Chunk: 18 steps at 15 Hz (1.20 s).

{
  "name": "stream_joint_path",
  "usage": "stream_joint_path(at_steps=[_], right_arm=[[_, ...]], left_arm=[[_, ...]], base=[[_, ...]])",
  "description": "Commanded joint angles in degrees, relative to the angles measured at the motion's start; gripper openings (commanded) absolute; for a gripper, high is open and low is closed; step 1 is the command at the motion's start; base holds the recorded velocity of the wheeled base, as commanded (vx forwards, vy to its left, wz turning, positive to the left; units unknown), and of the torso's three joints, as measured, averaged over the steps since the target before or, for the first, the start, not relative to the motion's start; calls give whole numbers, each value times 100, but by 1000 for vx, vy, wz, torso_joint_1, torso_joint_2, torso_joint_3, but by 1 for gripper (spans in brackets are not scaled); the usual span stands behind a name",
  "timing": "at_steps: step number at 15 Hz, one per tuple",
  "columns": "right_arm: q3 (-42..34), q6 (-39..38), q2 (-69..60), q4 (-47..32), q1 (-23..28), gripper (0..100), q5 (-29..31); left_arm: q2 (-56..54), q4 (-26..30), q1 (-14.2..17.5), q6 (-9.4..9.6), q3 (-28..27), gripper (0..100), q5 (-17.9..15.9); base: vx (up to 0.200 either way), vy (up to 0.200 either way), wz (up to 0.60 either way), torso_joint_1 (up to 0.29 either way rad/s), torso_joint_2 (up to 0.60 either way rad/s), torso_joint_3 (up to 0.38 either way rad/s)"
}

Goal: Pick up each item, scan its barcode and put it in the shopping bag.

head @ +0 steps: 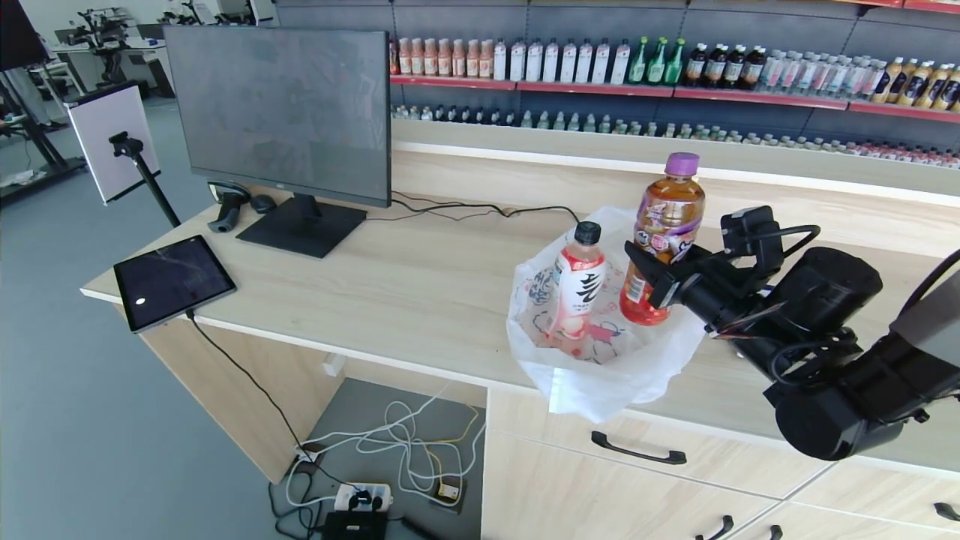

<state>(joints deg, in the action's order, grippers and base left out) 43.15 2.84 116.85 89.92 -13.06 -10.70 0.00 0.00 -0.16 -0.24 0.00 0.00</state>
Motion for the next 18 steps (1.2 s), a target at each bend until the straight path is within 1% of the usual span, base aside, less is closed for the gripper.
stream_joint_path(at_steps=[1,9,13,18], right_arm=[[53,-3,242,8,40,0,7],[325,-47,805,8,40,0,7],[299,-47,884,8,40,0,7],[475,-47,998,8,75,0,7]], left_arm=[[0,0,-2,-2,0,100,0],[0,0,-2,-2,0,100,0],[0,0,-2,7,0,100,0],[0,0,-2,-2,0,100,0]], base=[[0,0,0,0,0,0],[0,0,0,0,0,0],[0,0,0,0,0,0],[0,0,0,0,0,0]])
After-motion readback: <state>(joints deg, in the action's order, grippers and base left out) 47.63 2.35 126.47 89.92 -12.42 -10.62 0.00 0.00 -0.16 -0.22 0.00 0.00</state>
